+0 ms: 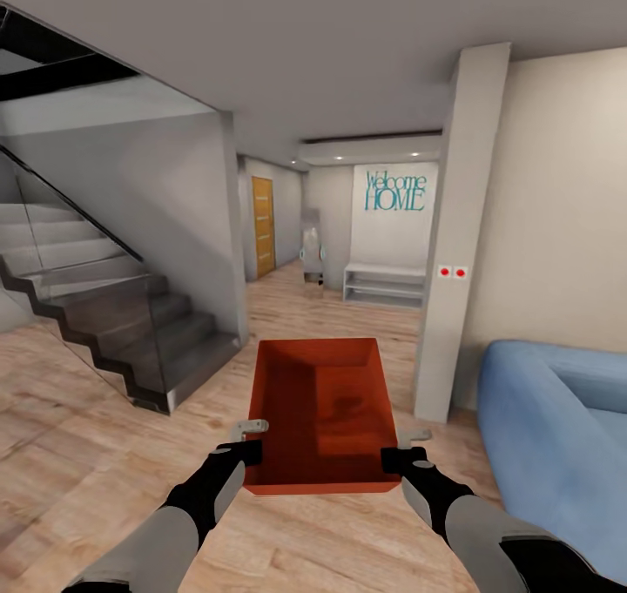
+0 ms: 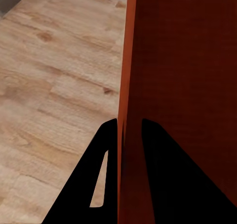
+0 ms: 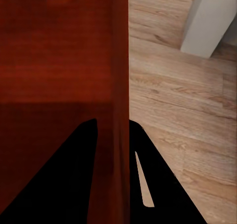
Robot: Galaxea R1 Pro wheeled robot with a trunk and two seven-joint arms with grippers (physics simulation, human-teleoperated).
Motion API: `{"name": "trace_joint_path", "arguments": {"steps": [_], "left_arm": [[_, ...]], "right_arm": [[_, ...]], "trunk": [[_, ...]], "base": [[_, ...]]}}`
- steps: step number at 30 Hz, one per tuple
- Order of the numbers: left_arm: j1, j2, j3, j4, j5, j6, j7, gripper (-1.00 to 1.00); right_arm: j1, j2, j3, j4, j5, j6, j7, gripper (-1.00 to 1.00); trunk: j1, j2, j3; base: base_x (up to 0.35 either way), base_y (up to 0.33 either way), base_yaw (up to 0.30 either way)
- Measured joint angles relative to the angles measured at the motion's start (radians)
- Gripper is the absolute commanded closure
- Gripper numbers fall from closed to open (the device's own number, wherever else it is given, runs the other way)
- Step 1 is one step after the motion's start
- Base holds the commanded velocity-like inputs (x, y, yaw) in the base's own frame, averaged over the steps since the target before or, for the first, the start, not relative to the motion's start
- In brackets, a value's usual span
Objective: Move the two storage containers from the living room to the garage. In the garage, place one container on the floor and stack the other container on top of it (either order is fine).
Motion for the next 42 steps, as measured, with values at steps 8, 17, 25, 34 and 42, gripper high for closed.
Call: {"name": "trace_joint_path", "arguments": {"steps": [8, 17, 25, 34, 42], "left_arm": [[0.0, 0.0, 0.0, 0.0, 0.0, 0.0, 0.0, 1.0], [0.0, 0.0, 0.0, 0.0, 0.0, 0.0, 0.0, 1.0], [0.0, 0.0, 0.0, 0.0, 0.0, 0.0, 0.0, 1.0], [0.0, 0.0, 0.0, 0.0, 0.0, 0.0, 0.0, 1.0], [0.0, 0.0, 0.0, 0.0, 0.0, 0.0, 0.0, 1.0]], "right_arm": [[0.0, 0.0, 0.0, 0.0, 0.0, 0.0, 0.0, 1.0], [0.0, 0.0, 0.001, -0.002, 0.0, 0.002, 0.0, 1.0], [0.0, 0.0, 0.0, 0.0, 0.0, 0.0, 0.0, 1.0], [0.0, 0.0, 0.0, 0.0, 0.0, 0.0, 0.0, 1.0], [0.0, 0.0, 0.0, 0.0, 0.0, 0.0, 0.0, 1.0]], "trunk": [[0.0, 0.0, 0.0], [0.0, 0.0, 0.0], [0.0, 0.0, 0.0], [0.0, 0.0, 0.0], [0.0, 0.0, 0.0]], "base": [[0.323, 0.0, 0.0], [0.323, 0.0, 0.0], [0.323, 0.0, 0.0], [0.324, 0.0, 0.0], [0.323, 0.0, 0.0]]}}
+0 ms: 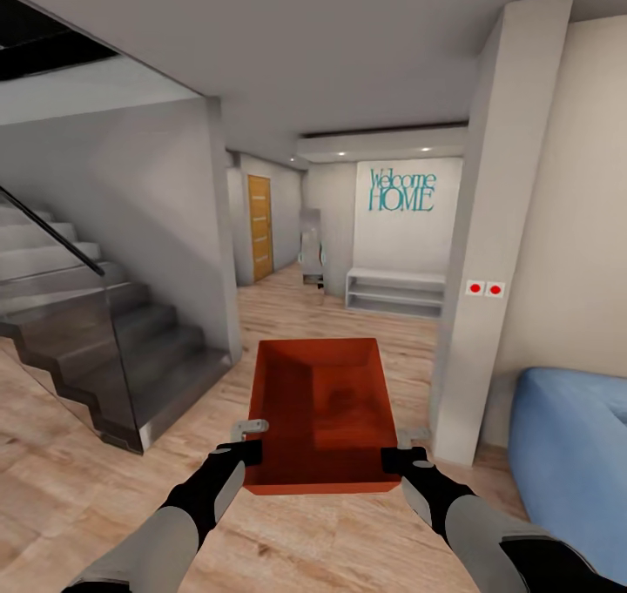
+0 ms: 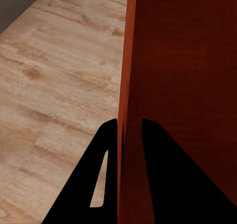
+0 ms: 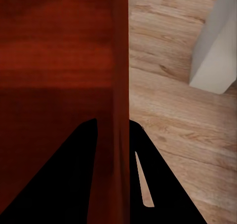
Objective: Move the two storage containers from the living room to the garage. In the garage, place one container on the floor and stack the other container on top of it (either order is fine).
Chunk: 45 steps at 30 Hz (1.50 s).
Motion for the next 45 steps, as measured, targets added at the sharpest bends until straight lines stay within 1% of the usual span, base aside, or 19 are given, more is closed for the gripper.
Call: {"name": "trace_joint_path", "arguments": {"steps": [7, 15, 45], "left_arm": [[0.0, 0.0, 0.0, 0.0, 0.0, 0.0, 0.0, 1.0], [0.0, 0.0, 0.0, 0.0, 0.0, 0.0, 0.0, 1.0], [0.0, -0.001, 0.0, 0.0, 0.0, 0.0, 0.001, 1.0]], "right_arm": [[0.0, 0.0, 0.0, 0.0, 0.0, 0.0, 0.0, 1.0], [0.0, 0.0, 0.0, 0.0, 0.0, 0.0, 0.0, 1.0], [0.0, -0.001, 0.001, 0.0, -0.001, 0.0, 0.0, 1.0]], "trunk": [[0.0, 0.0, -0.001], [0.0, 0.0, -0.009], [0.0, 0.0, -0.009]], "base": [[0.323, 0.0, 0.0], [0.323, 0.0, 0.0], [0.323, 0.0, 0.0]]}}
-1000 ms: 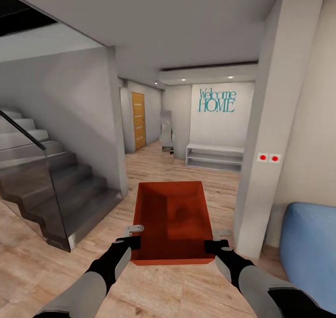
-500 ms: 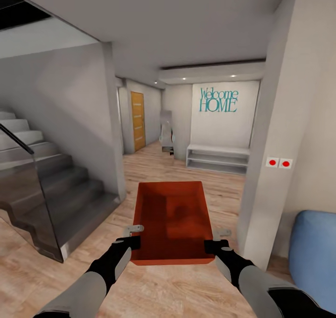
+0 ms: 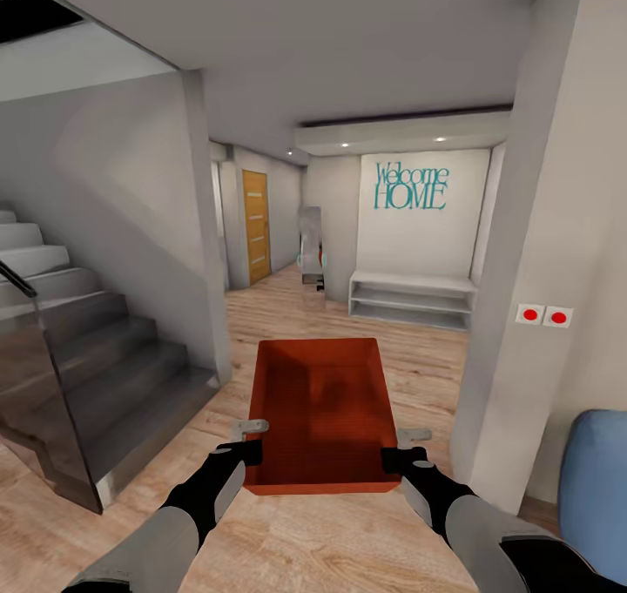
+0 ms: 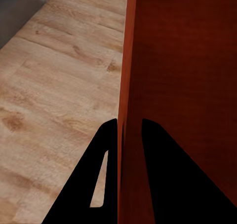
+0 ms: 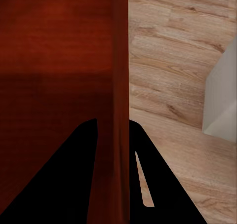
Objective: Move the two storage containers from the living room to the garage. In the garage, place one container on the floor and stack the other container on top of it (either order is fine).
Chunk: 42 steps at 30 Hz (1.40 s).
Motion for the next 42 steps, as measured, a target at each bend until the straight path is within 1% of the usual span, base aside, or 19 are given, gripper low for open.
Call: {"name": "trace_joint_path", "arguments": {"steps": [9, 18, 42], "left_arm": [[0.0, 0.0, 0.0, 0.0, 0.0, 0.0, 0.0, 1.0], [0.0, 0.001, 0.0, 0.0, 0.0, 0.0, -0.001, 1.0], [0.0, 0.0, -0.001, 0.0, -0.001, 0.0, 0.0, 1.0]], "right_arm": [[0.0, 0.0, 0.0, 0.0, 0.0, 0.0, 0.0, 1.0], [0.0, 0.001, -0.001, 0.0, 0.001, 0.0, 0.0, 1.0], [0.0, 0.0, -0.002, 0.004, 0.0, -0.005, 0.0, 1.0]], "trunk": [[0.0, 0.0, 0.0], [0.0, 0.0, 0.0], [0.0, 0.0, 0.0]], "base": [[0.324, 0.0, -0.008], [0.324, 0.0, -0.157], [0.324, 0.0, -0.002]]}}
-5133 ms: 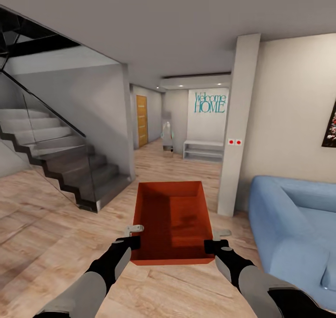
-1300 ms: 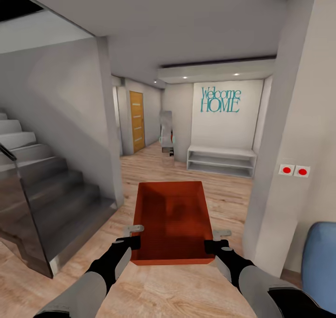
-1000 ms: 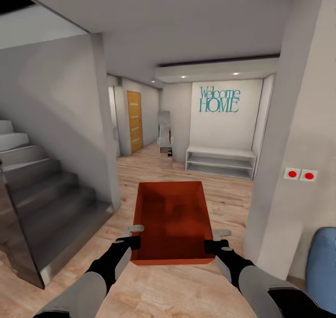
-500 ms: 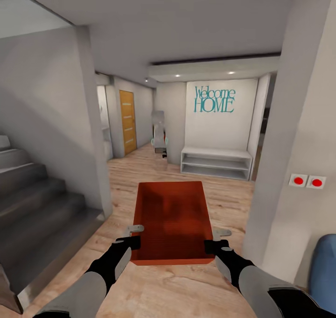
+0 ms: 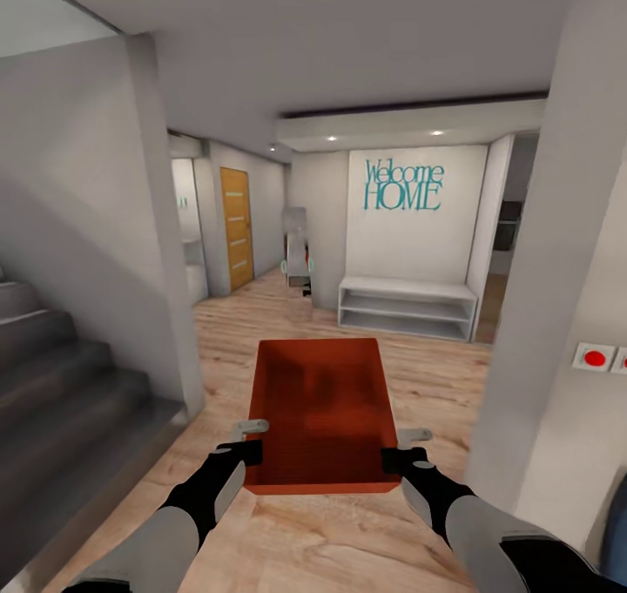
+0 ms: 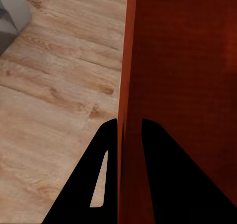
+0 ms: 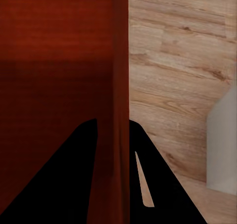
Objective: Move the two storage containers from the living room to the garage. In the garage, place one container on the floor and stack the other container on top of it (either order is fine).
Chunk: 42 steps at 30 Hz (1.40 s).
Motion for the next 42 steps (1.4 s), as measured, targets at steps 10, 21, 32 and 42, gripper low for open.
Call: {"name": "trace_joint_path", "arguments": {"steps": [10, 21, 32, 42], "left_arm": [[0.0, -0.001, 0.0, 0.0, 0.0, 0.001, 0.001, 1.0], [0.0, 0.0, 0.001, 0.0, 0.0, 0.001, 0.0, 1.0], [0.0, 0.0, 0.001, 0.0, 0.001, 0.002, 0.0, 1.0], [0.0, 0.0, 0.001, 0.0, 0.0, 0.002, 0.0, 1.0]], "right_arm": [[0.0, -0.001, 0.001, 0.001, -0.001, 0.001, 0.0, 1.0], [0.0, 0.0, 0.001, -0.001, 0.0, 0.003, 0.0, 1.0], [0.0, 0.0, 0.0, -0.003, 0.001, 0.005, 0.0, 1.0], [0.0, 0.0, 0.001, -0.003, 0.001, 0.005, 0.0, 1.0]], "trunk": [[0.0, 0.0, 0.0], [0.0, 0.0, 0.0], [0.0, 0.0, 0.0], [0.0, 0.0, 0.0]], "base": [[0.324, 0.0, 0.0], [0.324, 0.0, 0.0], [0.324, 0.0, 0.0], [0.324, 0.0, 0.0]]}}
